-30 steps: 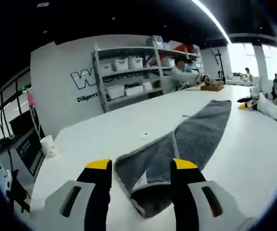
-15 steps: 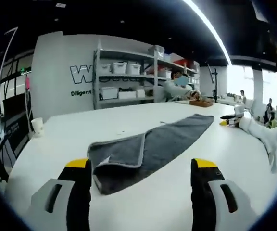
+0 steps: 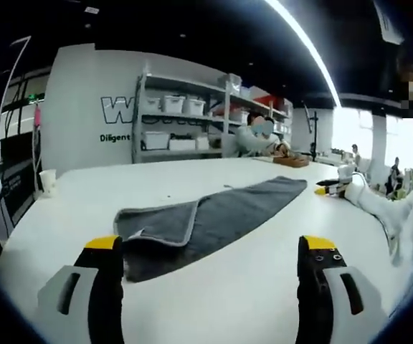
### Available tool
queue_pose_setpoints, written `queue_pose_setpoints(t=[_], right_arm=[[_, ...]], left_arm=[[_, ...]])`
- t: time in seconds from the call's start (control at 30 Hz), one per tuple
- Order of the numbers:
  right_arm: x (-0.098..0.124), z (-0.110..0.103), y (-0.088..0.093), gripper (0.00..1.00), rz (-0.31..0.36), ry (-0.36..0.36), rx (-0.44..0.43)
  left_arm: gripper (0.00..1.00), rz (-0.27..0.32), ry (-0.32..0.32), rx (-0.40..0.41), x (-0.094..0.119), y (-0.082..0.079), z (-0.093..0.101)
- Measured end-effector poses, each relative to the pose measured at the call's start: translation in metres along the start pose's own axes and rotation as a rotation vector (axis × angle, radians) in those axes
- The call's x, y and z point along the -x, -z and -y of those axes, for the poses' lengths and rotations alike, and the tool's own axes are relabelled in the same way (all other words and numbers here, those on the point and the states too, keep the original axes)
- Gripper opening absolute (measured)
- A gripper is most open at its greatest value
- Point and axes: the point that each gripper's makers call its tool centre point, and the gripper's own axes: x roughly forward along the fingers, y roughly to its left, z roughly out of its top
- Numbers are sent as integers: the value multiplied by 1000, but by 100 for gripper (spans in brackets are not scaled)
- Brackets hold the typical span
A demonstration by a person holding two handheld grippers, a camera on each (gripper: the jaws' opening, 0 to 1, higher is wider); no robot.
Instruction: Open the folded towel by lifting each exposed corner and separating the folded layers until the towel lies flat within the target outline without major curled edges
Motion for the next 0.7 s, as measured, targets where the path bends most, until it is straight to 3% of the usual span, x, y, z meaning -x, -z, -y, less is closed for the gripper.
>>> queue_pose_setpoints(t=[0.13, 0.33, 0.47, 0.57, 0.7], right_arm=[[-1, 1, 0, 66, 0, 0, 0], [-1, 1, 0, 66, 0, 0, 0], [-1, 1, 0, 66, 0, 0, 0], [-1, 1, 0, 66, 0, 0, 0], [-1, 1, 0, 66, 0, 0, -1]], left_arm=[[99, -9, -4, -9, -1, 1, 1], [98, -84, -83, -119, -8, 8, -22], [89, -139, -108, -185, -16, 12, -32], [81, -200, -123, -296, -24, 17, -39], [75, -221, -132, -349, -37, 18, -43]])
